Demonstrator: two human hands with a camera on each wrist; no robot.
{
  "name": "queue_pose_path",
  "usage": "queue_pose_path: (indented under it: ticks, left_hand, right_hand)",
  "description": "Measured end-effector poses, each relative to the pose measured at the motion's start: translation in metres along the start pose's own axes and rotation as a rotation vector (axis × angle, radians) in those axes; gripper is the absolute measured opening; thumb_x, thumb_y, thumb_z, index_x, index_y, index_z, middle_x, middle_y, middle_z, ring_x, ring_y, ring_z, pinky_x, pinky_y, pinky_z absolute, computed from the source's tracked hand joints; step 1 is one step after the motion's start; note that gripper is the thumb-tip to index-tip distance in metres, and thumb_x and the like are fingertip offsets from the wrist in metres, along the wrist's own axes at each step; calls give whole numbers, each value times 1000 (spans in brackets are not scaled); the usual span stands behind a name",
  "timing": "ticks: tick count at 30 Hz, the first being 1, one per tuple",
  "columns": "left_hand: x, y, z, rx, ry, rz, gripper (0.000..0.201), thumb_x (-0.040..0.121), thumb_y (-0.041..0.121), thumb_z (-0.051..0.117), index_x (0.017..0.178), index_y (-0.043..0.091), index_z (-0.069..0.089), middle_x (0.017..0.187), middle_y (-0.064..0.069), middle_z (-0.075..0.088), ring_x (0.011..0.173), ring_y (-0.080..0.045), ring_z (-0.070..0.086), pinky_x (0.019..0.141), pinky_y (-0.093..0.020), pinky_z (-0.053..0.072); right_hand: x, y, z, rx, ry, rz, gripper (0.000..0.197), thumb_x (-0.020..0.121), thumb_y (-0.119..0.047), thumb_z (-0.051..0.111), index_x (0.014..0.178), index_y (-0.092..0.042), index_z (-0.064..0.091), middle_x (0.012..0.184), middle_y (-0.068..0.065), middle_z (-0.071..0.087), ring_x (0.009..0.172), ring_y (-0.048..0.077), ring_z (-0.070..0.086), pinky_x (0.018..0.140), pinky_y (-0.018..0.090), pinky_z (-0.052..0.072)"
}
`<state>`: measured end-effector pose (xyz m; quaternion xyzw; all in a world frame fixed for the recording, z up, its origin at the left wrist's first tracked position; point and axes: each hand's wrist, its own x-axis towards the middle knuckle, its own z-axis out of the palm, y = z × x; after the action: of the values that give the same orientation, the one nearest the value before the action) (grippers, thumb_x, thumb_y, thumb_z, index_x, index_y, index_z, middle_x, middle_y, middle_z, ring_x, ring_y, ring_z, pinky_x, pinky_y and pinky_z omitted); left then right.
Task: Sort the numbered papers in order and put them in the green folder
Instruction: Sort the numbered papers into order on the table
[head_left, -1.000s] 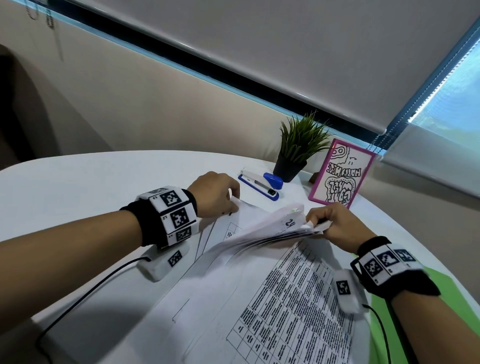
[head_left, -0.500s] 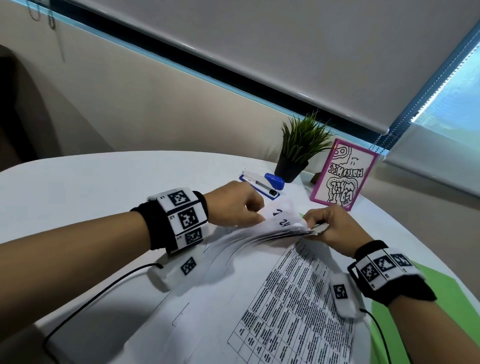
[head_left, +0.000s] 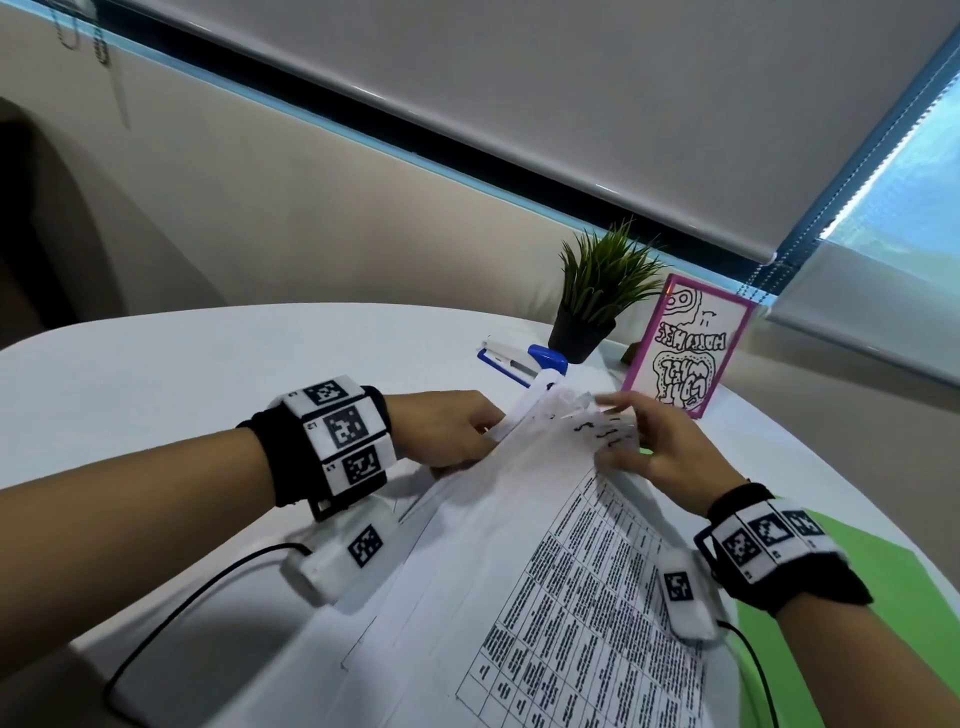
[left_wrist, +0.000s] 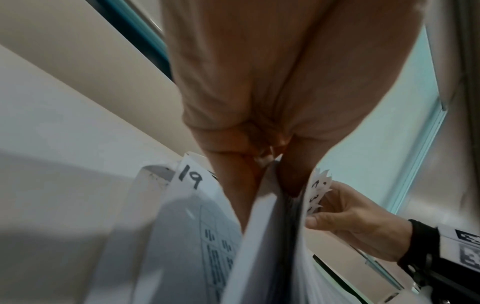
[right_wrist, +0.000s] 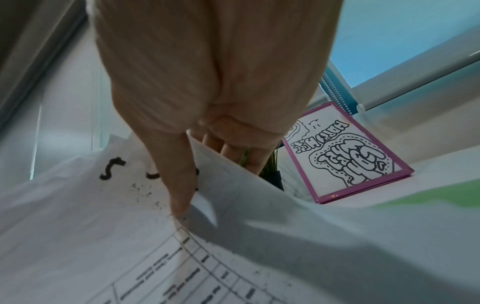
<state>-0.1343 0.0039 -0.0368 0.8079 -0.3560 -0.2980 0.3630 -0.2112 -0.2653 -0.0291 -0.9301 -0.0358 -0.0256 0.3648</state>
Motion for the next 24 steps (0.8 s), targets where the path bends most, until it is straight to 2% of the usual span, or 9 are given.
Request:
queue_pose_path:
  ticks: [3,6,8,9,11,14,19,21,24]
  left_hand:
    - [-4,1,-2,-84,-39,-50,35,100,36,48,80,9,60,70,-1,56,63,-16,52,60,-27,48]
    - [2,-4,-14,-295,236,-80,48,100,43,42,100,2,68,87,-2,67,73,-18,60,65,-31,49]
    - [6,-11,-28,-51,454,-75,35,99,33,50,101,4,70,99,-6,70,86,-21,63,76,-31,50]
    - [7,-13,-33,102,477,-105,28,96,29,55,100,7,71,100,-5,71,88,-20,62,76,-29,49]
    - [8,-16,-38,251,389,-173,19,91,25,62,96,10,72,96,-4,72,81,-16,60,65,-24,44]
    - [11,-16,-33,241,300,-194,14,85,24,70,89,11,73,83,-4,73,71,-14,61,56,-21,43]
    - [11,-11,-27,305,510,-34,5,78,23,75,75,19,74,73,2,72,72,-12,63,66,-25,48]
    - [9,-8,-27,475,561,17,9,77,27,74,70,21,74,71,3,70,77,-16,63,69,-29,49]
    - [7,1,-26,804,567,48,24,83,35,69,65,21,61,73,0,63,78,-24,60,60,-28,36]
  right_hand:
    - [3,2,2,-75,-25,-30,19,79,-3,77,79,-21,72,77,-1,72,74,9,65,77,26,49]
    - [2,3,1,-44,-31,-25,14,78,0,77,74,-12,74,71,7,71,65,5,57,67,19,45]
    - [0,4,-1,-31,-45,-27,13,78,3,76,73,-9,73,69,2,70,63,2,55,64,13,44]
    - [0,4,-2,-23,-50,-28,13,78,4,76,73,-7,73,69,-1,69,62,1,55,63,12,44]
    - [-1,5,-3,0,-46,-34,9,77,4,76,74,-3,72,70,-1,70,64,0,57,65,11,45]
    - [-2,5,-1,22,-34,-39,6,77,6,75,75,3,71,70,3,69,61,-2,54,62,9,43]
    - [-2,7,1,-25,-26,-37,9,78,4,76,73,-2,72,68,7,68,59,-1,52,60,11,41]
    - [-2,9,0,-21,-26,-27,9,77,4,76,73,-2,72,70,9,69,61,1,53,61,12,42]
    - [-1,9,0,-20,-19,-23,7,77,3,77,74,-2,73,72,11,70,62,2,54,62,12,43]
